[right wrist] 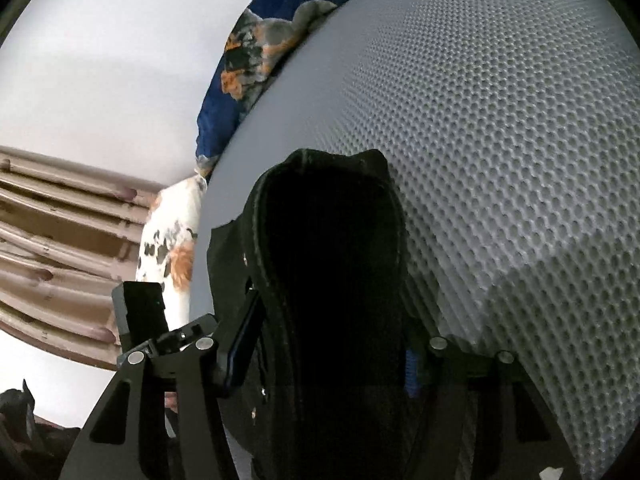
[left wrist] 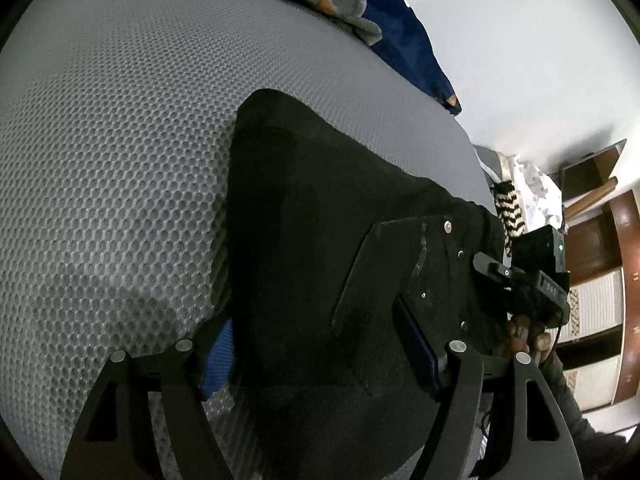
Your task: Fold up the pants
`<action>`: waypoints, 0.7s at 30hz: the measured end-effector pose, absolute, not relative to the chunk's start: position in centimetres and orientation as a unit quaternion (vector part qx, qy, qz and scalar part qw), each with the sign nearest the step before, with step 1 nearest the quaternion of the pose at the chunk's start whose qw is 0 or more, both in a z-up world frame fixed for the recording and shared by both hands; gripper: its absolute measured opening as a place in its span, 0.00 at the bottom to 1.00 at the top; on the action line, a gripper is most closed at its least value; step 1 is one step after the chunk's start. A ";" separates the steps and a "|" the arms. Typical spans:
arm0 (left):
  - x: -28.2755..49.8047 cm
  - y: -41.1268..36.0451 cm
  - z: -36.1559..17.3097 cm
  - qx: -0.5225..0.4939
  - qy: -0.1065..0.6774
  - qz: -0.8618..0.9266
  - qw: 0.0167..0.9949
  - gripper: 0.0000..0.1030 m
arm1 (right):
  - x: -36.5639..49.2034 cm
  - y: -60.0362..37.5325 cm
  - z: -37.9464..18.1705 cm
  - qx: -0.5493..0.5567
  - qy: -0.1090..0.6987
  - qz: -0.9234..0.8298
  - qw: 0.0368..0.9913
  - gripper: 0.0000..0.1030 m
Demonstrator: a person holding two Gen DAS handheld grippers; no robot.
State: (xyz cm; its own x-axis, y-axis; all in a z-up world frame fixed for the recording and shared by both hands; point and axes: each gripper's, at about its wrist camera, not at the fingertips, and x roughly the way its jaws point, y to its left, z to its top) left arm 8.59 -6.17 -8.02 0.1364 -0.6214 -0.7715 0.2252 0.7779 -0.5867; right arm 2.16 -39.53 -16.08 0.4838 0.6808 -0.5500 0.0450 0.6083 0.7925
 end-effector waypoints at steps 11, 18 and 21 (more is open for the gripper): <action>7.9 -6.6 -7.5 -0.137 0.576 -0.253 0.765 0.29 | 0.6 -38.3 -13.8 0.380 0.443 0.157 0.797 0.25; 6.7 -5.2 -5.7 -0.128 0.558 -0.260 0.778 0.18 | 0.3 -36.4 -11.4 0.369 0.440 0.143 0.806 0.21; 6.4 -4.4 -4.9 -0.126 0.549 -0.260 0.784 0.17 | 0.4 -35.4 -10.6 0.361 0.439 0.147 0.809 0.21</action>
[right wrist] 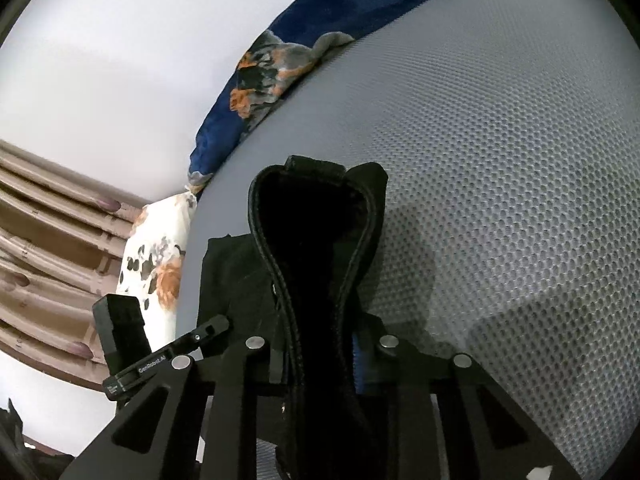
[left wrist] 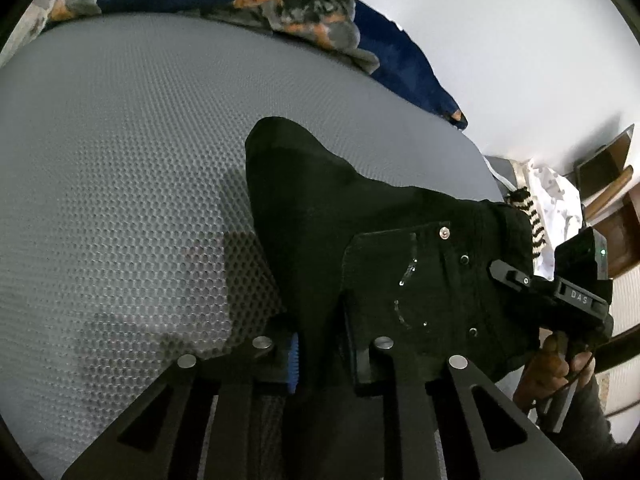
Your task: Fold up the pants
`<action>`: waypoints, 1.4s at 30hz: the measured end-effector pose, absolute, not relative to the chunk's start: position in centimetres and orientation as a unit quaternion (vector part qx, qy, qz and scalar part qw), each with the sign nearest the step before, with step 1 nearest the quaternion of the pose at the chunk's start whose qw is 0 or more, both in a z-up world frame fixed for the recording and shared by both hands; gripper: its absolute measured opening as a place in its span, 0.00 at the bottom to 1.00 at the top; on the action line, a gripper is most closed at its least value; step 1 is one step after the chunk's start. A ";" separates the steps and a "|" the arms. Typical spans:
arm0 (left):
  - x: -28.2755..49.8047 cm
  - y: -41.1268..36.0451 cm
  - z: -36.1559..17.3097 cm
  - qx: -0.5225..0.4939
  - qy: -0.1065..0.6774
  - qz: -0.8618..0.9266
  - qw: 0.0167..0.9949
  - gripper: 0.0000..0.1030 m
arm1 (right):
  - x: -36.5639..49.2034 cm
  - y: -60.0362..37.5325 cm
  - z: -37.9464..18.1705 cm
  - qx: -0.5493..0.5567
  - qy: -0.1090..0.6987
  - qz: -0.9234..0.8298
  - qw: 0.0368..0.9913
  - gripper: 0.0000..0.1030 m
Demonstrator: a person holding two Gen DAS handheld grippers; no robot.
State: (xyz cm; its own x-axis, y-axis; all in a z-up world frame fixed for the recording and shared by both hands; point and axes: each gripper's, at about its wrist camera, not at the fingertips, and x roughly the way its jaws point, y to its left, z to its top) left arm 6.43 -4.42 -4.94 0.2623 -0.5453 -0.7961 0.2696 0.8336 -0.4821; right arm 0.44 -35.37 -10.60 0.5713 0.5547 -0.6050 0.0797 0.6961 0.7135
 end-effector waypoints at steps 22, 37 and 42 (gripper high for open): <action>15.8 0.1 -2.1 -0.102 0.500 -0.191 0.838 0.17 | 13.8 -30.5 -9.6 0.327 0.440 0.185 0.815 0.20; 19.3 0.9 -6.4 -0.067 0.519 -0.138 0.841 0.30 | 16.9 -28.9 -11.8 0.233 0.474 0.080 0.845 0.39; 17.8 0.5 -6.9 -0.037 0.518 -0.126 0.845 0.39 | 15.4 -28.9 -12.5 0.196 0.479 0.055 0.854 0.48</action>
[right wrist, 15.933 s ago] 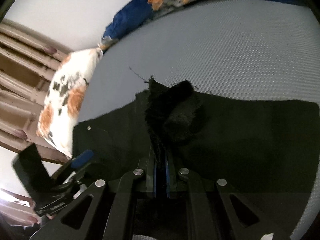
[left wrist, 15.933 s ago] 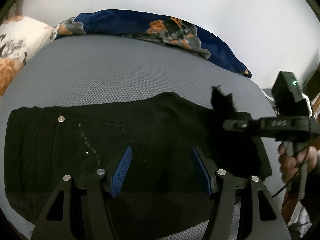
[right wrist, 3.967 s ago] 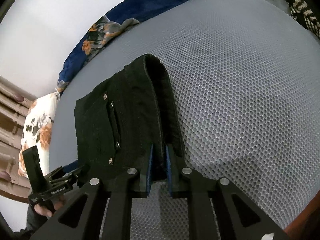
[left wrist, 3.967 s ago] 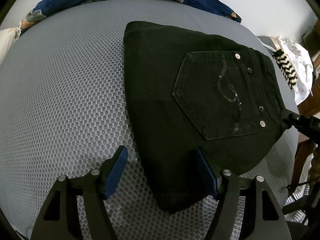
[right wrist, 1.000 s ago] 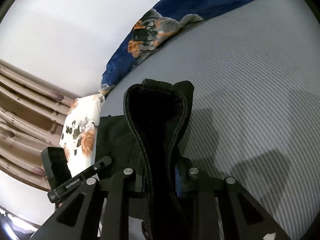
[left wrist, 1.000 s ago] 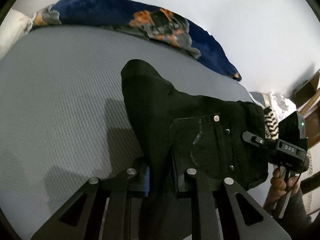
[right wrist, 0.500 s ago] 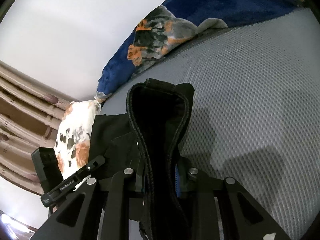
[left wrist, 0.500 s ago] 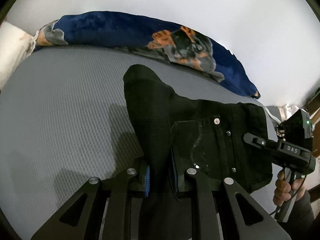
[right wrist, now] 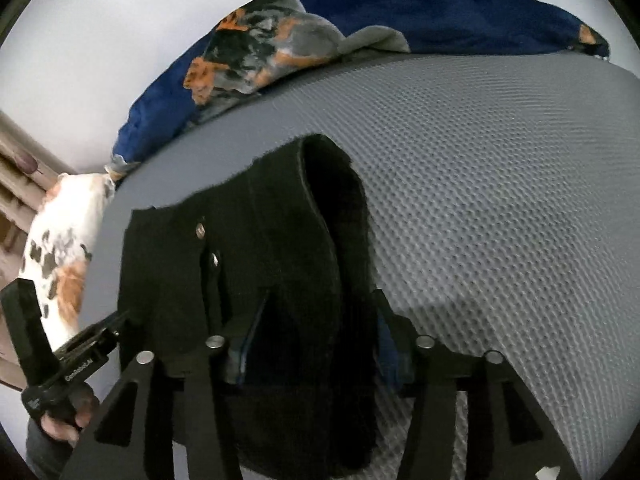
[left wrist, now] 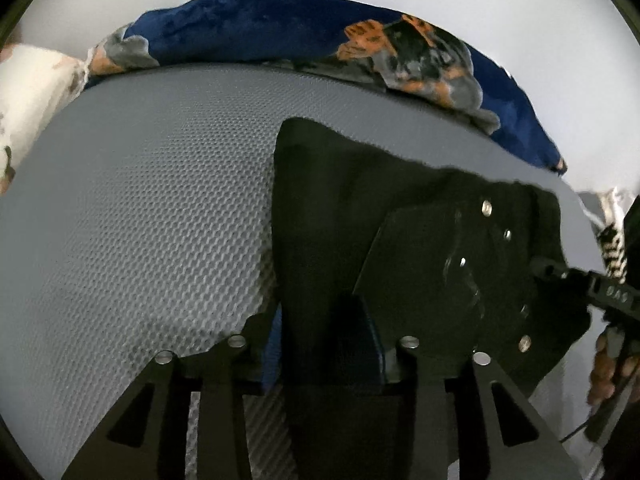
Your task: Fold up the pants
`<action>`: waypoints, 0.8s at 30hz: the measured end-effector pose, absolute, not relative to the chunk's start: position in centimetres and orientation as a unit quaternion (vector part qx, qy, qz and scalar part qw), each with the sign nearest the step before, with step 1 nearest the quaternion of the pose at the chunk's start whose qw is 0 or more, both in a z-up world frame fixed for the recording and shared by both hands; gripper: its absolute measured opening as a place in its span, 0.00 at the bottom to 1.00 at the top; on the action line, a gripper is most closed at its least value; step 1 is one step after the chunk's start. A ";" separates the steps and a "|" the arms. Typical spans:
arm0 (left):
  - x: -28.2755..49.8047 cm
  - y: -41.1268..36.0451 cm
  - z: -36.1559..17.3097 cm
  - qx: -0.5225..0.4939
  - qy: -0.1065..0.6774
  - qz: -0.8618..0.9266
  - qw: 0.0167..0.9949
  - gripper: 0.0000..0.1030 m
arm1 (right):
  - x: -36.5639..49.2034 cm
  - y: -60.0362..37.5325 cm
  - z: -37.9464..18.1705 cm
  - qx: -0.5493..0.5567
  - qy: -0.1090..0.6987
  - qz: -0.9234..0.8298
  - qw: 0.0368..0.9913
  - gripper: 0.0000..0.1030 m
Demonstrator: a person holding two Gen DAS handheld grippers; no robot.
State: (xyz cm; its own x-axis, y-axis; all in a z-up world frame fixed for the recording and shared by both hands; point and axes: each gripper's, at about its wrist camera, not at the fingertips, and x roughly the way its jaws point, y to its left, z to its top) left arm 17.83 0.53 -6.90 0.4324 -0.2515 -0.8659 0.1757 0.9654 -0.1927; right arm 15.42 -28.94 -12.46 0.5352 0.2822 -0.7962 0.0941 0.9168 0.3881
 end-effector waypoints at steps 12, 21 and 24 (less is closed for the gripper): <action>9.9 -0.4 -6.7 0.037 0.482 -0.082 0.872 0.47 | 8.9 -28.9 -10.4 0.204 0.448 0.036 0.870 0.54; 4.2 -1.3 -5.3 0.039 0.463 -0.054 0.884 0.47 | 3.7 -26.6 -8.0 0.143 0.423 0.028 0.894 0.55; 2.9 -1.5 -4.9 0.041 0.459 -0.049 0.886 0.47 | 1.9 -25.2 -7.7 0.113 0.418 0.024 0.901 0.59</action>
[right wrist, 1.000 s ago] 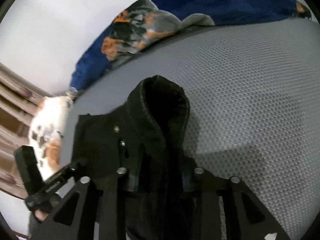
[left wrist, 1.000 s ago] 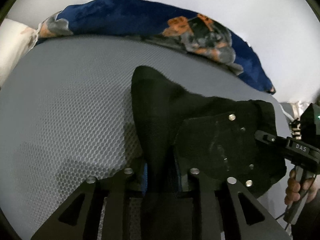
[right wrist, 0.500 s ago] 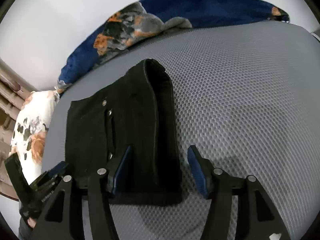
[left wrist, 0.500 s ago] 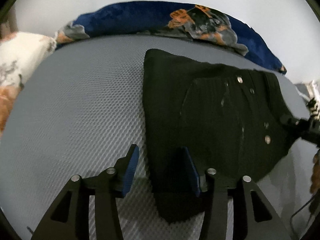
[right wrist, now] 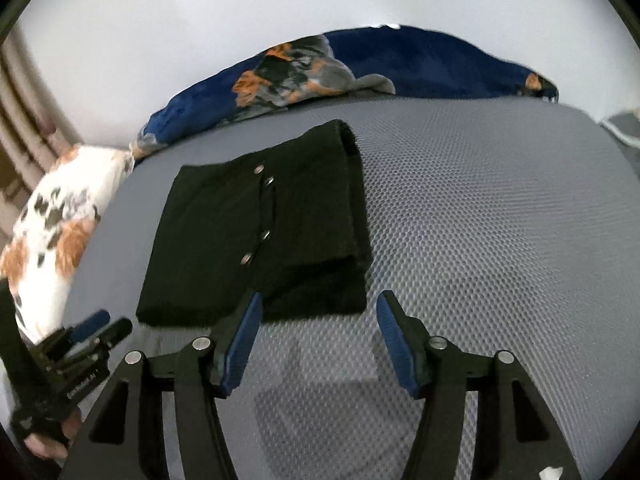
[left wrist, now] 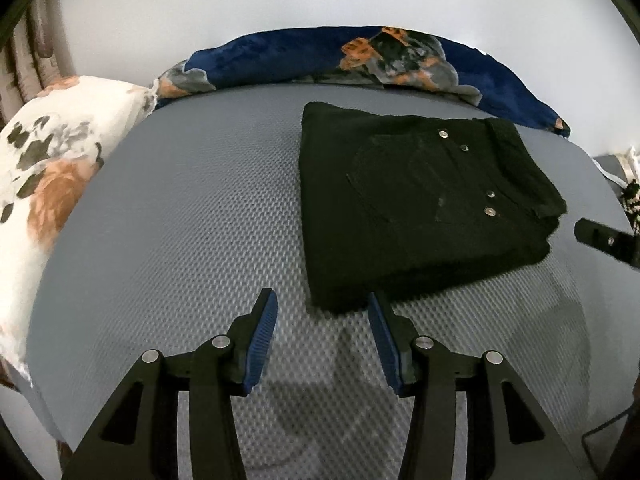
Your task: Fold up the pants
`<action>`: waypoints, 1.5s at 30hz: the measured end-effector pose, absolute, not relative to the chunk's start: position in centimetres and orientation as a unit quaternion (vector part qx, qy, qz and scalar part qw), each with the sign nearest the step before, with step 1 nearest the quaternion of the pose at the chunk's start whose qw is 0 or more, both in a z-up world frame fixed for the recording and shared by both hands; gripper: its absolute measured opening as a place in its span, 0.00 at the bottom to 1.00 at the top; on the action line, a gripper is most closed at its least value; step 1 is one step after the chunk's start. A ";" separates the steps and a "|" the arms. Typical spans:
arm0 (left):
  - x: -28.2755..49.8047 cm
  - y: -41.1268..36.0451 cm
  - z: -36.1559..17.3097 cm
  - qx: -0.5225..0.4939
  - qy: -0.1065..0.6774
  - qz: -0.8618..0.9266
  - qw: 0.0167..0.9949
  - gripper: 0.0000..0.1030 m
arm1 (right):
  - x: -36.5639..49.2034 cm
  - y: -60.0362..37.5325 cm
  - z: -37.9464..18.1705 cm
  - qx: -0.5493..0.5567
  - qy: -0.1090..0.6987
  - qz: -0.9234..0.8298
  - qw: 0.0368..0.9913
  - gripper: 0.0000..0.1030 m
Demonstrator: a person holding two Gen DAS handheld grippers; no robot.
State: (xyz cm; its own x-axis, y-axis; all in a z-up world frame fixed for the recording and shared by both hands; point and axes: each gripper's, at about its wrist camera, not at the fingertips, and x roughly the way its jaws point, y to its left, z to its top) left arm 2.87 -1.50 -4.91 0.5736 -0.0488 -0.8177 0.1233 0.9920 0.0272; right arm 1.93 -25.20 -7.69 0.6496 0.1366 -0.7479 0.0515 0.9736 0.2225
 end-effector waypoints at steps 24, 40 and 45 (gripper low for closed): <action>-2.0 -1.5 -4.1 0.041 0.443 -0.025 0.895 0.56 | -3.1 -19.1 -7.8 0.047 0.395 0.009 0.917 0.76; -2.3 -2.1 -4.2 0.052 0.441 -0.028 0.895 0.56 | -3.1 -18.4 -8.1 0.043 0.400 0.019 0.915 0.77; -2.5 -2.3 -4.3 0.053 0.442 -0.028 0.895 0.56 | -3.1 -18.4 -8.3 0.044 0.402 0.020 0.914 0.77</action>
